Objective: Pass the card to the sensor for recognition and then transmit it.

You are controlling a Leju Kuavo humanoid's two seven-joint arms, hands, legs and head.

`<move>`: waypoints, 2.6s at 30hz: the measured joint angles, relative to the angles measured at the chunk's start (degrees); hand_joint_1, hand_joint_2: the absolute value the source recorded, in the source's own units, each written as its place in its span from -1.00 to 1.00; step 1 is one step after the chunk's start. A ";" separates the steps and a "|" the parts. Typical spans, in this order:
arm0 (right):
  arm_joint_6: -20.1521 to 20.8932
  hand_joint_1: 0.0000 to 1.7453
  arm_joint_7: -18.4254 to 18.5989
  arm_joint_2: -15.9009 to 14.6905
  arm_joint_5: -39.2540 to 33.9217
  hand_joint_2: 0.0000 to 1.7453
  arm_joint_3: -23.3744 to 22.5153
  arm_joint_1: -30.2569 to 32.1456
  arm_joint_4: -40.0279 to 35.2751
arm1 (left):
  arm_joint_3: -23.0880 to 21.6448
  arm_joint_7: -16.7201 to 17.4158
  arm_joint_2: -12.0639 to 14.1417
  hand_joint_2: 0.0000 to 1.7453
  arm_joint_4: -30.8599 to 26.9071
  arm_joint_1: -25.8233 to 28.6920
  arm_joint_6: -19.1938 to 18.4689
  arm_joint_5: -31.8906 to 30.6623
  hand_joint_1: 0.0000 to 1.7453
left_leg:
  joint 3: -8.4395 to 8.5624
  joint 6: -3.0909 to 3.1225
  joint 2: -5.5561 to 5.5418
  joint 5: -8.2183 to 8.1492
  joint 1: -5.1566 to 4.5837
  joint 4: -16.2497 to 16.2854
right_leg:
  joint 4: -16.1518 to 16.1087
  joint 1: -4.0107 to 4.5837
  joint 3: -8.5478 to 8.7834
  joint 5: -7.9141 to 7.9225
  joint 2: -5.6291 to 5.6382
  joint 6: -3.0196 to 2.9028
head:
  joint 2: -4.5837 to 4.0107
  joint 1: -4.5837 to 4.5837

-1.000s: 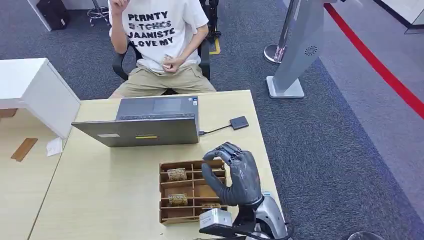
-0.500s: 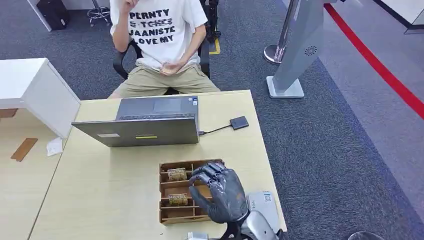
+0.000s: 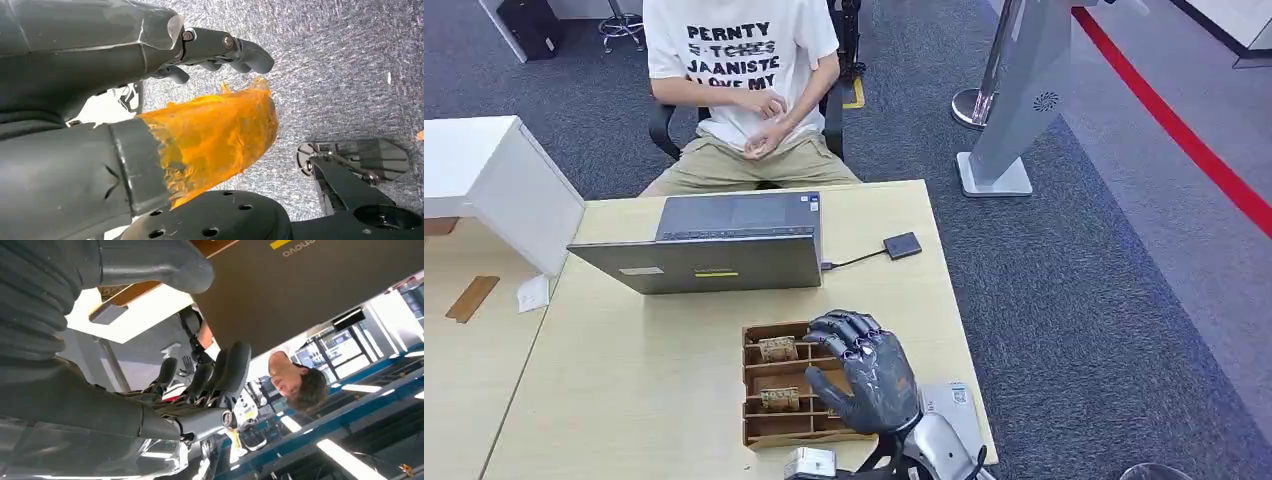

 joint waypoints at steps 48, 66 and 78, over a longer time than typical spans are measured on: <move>-0.24 -0.18 1.79 0.59 2.38 1.00 -4.63 -1.97 9.95 | 0.00 0.15 0.00 -1.00 0.00 -0.02 -0.02 -0.15 -1.00 | 0.00 0.00 0.00 0.00 0.00 0.00 | 0.00 0.00 0.00 0.00 0.00 0.00 | 0.00 0.00; -0.42 -0.16 2.73 0.74 3.41 1.00 -7.01 -2.25 11.02 | 0.00 0.33 0.00 -1.00 0.00 -0.01 -0.02 -0.15 -1.00 | 0.00 0.00 0.00 0.00 0.00 0.00 | 0.00 0.00 0.00 0.00 0.00 0.00 | 0.00 0.00; -0.59 -0.04 2.84 0.74 4.37 1.00 -9.20 -2.20 12.61 | 0.00 0.39 0.00 -1.00 0.00 0.00 -0.02 -0.09 -1.00 | 0.00 0.00 0.00 0.00 0.00 0.00 | 0.00 0.00 0.00 0.00 0.00 0.00 | 0.00 0.00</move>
